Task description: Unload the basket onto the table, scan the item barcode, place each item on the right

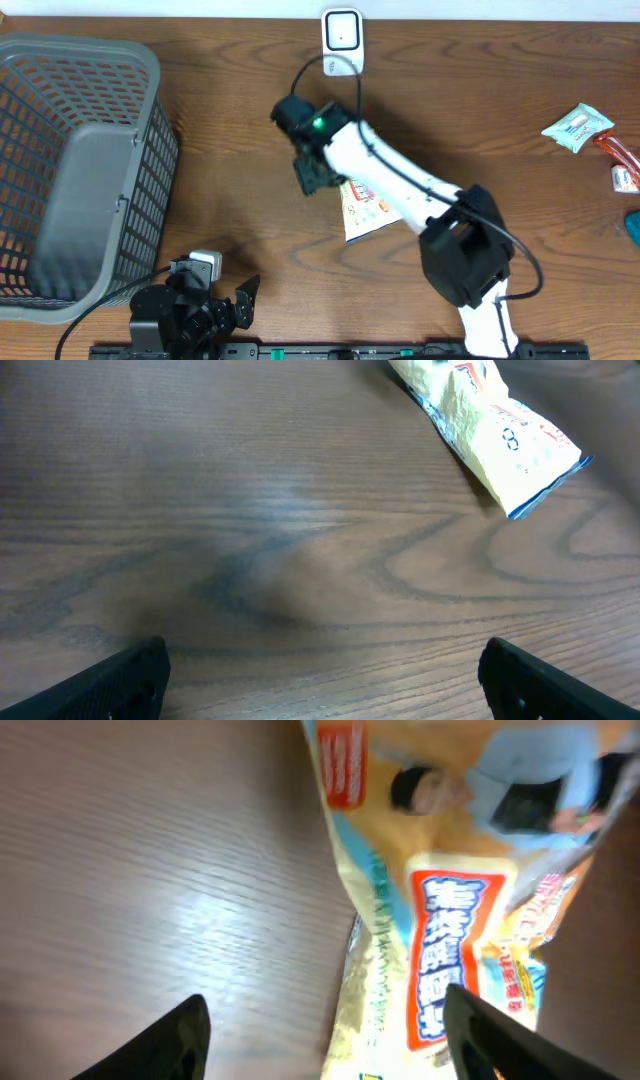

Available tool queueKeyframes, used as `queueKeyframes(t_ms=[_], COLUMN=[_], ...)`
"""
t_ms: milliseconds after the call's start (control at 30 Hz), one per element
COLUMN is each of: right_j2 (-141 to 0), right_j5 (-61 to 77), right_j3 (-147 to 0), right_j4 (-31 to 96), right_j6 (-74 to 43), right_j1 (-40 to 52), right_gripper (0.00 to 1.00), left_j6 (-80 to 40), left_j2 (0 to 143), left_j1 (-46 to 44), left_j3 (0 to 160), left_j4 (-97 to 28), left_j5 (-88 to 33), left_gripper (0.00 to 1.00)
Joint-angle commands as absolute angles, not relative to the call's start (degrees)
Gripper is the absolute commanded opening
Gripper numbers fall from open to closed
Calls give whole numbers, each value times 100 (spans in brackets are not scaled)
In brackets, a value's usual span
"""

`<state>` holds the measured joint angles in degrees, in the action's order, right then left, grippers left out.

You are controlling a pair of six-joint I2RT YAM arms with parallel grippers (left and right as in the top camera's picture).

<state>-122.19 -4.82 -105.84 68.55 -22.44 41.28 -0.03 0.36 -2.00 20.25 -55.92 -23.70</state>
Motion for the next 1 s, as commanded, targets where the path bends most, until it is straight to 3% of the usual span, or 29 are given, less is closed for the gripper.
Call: queueKeyframes(t_ms=[0, 67, 200, 400, 567, 800, 967], right_j2=[-11996, -11983, -12001, -12001, -12003, -12011, -12038], right_j5=[99, 56, -172, 2071, 2582, 2587, 2585], right_j3=[-10969, -10969, -10759, -9579, -8670, -8246, -7719], right_j4=[7170, 7363, 7459, 6495, 5806, 5522, 5028], right_j6=[-1747, -1699, -1564, -91, -268, -266, -270], right_j1=[3463, 3138, 2556, 1931, 1533, 1614, 1977], right_gripper=[77, 93, 98, 95, 85, 99, 99], left_j6=[-8, -8, -8, -8, -8, -8, -8], left_j2=[27, 27, 27, 27, 27, 27, 27], left_j1=[-222, -222, -222, -222, -222, -222, -222], left_j3=[2025, 2025, 2025, 2025, 2025, 2025, 2025], left_j4=[-5655, -5655, -5655, -5655, -5655, -5655, -5655], left_j5=[-2421, -2421, -2421, -2421, -2421, -2421, -2421], left_gripper=[99, 99, 99, 99, 99, 98, 99])
